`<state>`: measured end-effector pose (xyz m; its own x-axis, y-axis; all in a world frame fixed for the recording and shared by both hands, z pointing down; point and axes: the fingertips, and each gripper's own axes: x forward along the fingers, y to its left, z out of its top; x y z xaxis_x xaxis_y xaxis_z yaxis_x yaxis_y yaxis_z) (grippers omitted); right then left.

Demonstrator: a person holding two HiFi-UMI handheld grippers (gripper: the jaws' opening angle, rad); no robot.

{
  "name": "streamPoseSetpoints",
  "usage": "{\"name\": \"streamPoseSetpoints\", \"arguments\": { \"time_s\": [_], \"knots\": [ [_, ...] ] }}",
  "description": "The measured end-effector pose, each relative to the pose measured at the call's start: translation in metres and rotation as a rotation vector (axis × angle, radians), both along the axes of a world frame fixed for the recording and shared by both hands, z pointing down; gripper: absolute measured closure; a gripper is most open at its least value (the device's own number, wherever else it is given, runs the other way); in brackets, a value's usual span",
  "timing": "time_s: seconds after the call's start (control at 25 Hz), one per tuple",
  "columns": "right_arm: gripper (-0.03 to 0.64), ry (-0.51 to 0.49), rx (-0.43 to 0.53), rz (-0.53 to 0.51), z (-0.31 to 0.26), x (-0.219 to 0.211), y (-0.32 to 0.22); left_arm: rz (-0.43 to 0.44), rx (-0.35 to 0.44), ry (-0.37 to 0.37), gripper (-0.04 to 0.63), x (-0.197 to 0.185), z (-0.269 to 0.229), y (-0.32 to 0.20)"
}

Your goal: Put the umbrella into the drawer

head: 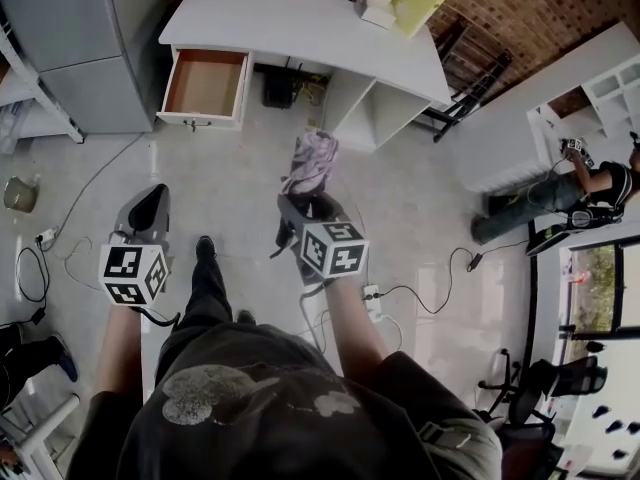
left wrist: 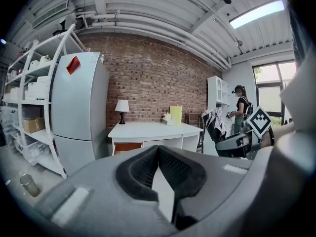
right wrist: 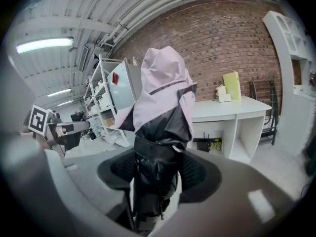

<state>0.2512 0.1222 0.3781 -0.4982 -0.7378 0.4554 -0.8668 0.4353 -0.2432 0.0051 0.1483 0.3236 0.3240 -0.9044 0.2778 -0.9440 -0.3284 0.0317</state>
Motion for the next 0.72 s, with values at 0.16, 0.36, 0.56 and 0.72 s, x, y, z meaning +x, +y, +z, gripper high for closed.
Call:
{"name": "streamPoseSetpoints", "arguments": {
  "time_s": [0.16, 0.36, 0.56, 0.72],
  "knots": [
    [0.380, 0.016, -0.010, 0.021, 0.004, -0.014, -0.050, 0.022, -0.010, 0.023, 0.584, -0.013, 0.007, -0.059],
    [0.380, 0.027, -0.039, 0.037, 0.011, -0.046, -0.118, 0.038, -0.020, 0.012, 0.584, -0.044, 0.014, -0.135],
    [0.380, 0.046, -0.064, 0.032, 0.013, -0.088, -0.180, 0.040, -0.058, 0.047, 0.584, -0.080, 0.024, -0.199],
    [0.380, 0.057, -0.073, 0.020, 0.010, -0.117, -0.217, 0.043, -0.084, 0.062, 0.584, -0.104, 0.033, -0.235]
  ]
}}
